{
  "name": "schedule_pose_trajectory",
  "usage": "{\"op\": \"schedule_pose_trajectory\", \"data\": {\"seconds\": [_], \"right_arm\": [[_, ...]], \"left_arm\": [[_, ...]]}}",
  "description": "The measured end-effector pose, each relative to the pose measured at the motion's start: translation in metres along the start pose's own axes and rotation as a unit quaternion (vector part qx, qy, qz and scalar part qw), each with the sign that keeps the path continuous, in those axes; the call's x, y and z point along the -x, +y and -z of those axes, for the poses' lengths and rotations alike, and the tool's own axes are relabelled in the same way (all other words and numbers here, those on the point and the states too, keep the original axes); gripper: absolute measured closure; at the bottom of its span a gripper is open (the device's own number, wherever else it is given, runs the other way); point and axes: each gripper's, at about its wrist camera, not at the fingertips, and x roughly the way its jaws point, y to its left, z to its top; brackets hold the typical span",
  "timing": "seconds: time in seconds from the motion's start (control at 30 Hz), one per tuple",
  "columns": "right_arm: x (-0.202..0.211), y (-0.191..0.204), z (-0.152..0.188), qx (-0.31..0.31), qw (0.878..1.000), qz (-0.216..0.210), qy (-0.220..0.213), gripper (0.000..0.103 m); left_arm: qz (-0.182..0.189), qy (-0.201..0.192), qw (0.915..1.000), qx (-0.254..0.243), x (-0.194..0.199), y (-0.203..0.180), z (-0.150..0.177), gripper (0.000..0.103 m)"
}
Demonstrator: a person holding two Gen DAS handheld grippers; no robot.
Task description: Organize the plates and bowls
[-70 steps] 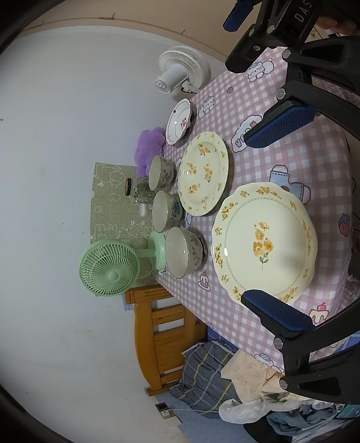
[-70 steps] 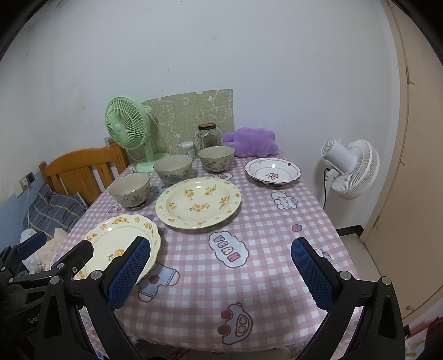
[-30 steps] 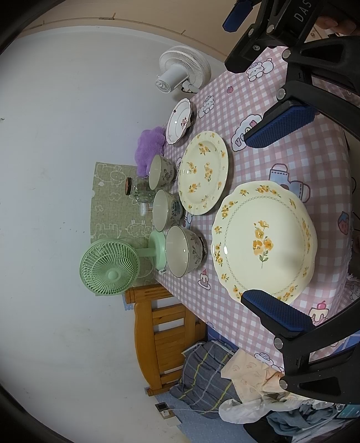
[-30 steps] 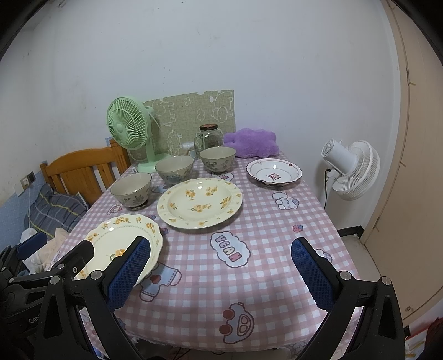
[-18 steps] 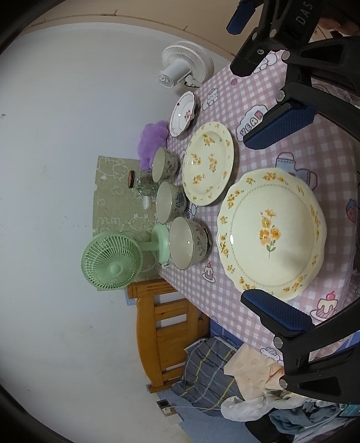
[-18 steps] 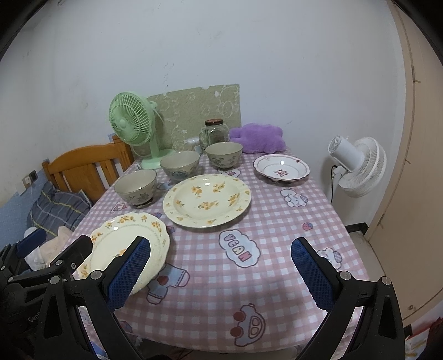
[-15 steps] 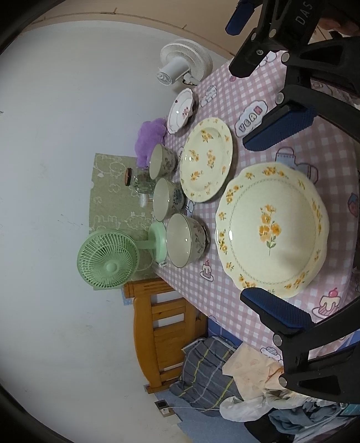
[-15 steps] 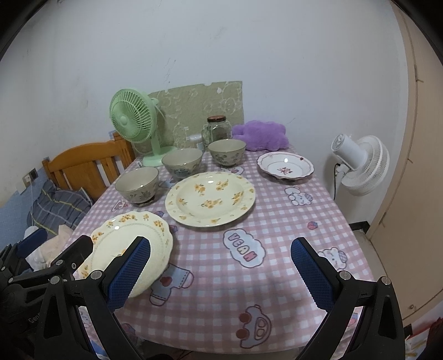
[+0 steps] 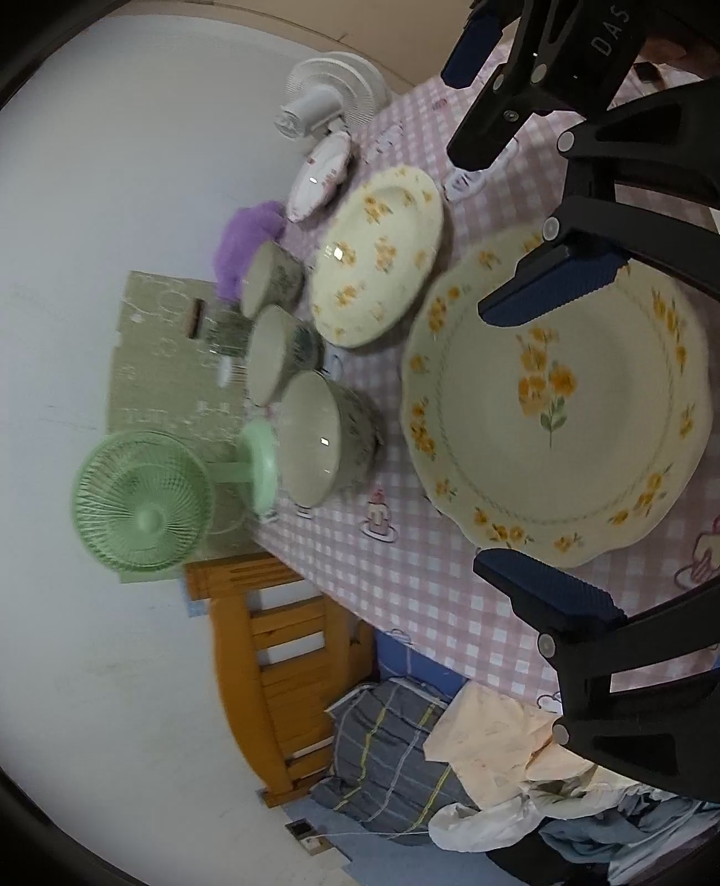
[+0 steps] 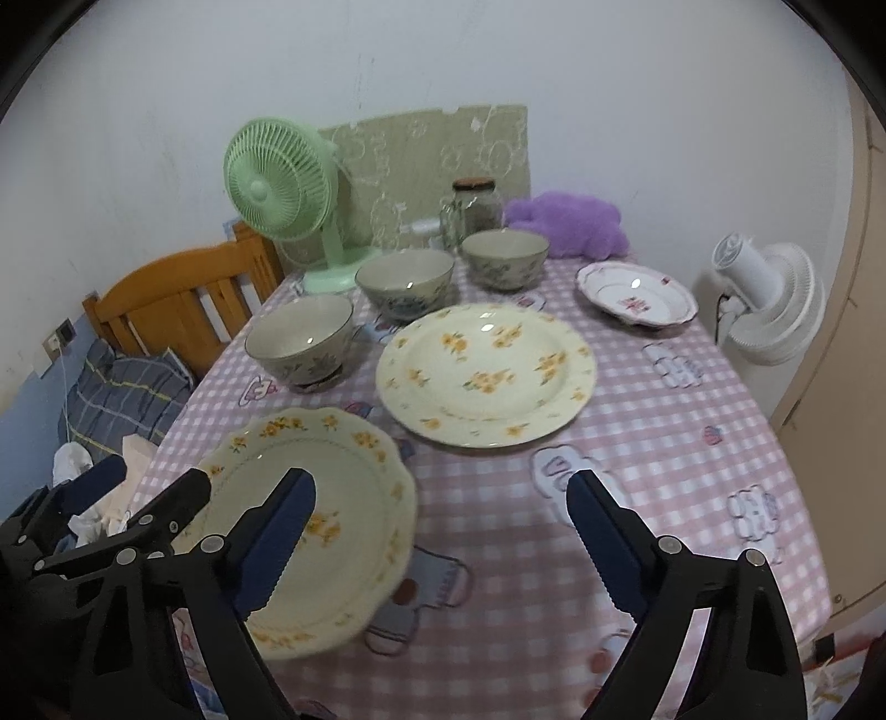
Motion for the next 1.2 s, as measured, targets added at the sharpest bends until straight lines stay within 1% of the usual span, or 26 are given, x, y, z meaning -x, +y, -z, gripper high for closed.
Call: {"op": "schedule_pose_trajectory", "data": {"seconds": [0.13,0.27,0.33,0.4,0.5,0.63,0.77,0.9,1.0,1.2], "right_arm": [[-0.026,0.016,0.0,-0.002,1.0,-0.001,0.03,0.014],[-0.054,0.03,0.004,0.0,0.998,0.003,0.061,0.015],[-0.064,0.034,0.006,-0.001,0.997,0.007,0.074,0.016],[-0.075,0.038,0.009,-0.005,0.996,0.009,0.089,0.02],[-0.09,0.042,0.014,-0.011,0.994,0.018,0.111,0.021],[-0.106,0.047,0.018,-0.017,0.991,0.026,0.133,0.025],[-0.116,0.052,0.021,-0.019,0.988,0.033,0.148,0.026],[-0.12,0.056,0.021,-0.018,0.986,0.05,0.155,0.026],[-0.123,0.057,0.021,-0.017,0.985,0.057,0.163,0.026],[-0.127,0.061,0.021,-0.004,0.982,0.068,0.175,0.028]], "left_arm": [[0.001,0.041,0.9991,-0.007,-0.025,0.013,0.003,0.025],[-0.001,0.078,0.997,-0.004,-0.05,0.026,0.007,0.027],[-0.002,0.094,0.9956,-0.001,-0.062,0.034,0.009,0.03],[0.002,0.106,0.9944,0.002,-0.071,0.039,0.01,0.032],[0.013,0.125,0.992,0.003,-0.084,0.044,0.013,0.034],[0.027,0.149,0.9885,-0.003,-0.099,0.047,0.015,0.039],[0.048,0.152,0.9872,-0.007,-0.105,0.05,0.013,0.039],[0.066,0.154,0.9855,-0.023,-0.108,0.046,0.011,0.039],[0.069,0.156,0.9851,-0.019,-0.11,0.047,0.01,0.039],[0.058,0.16,0.9851,-0.023,-0.11,0.043,0.008,0.039]]}}
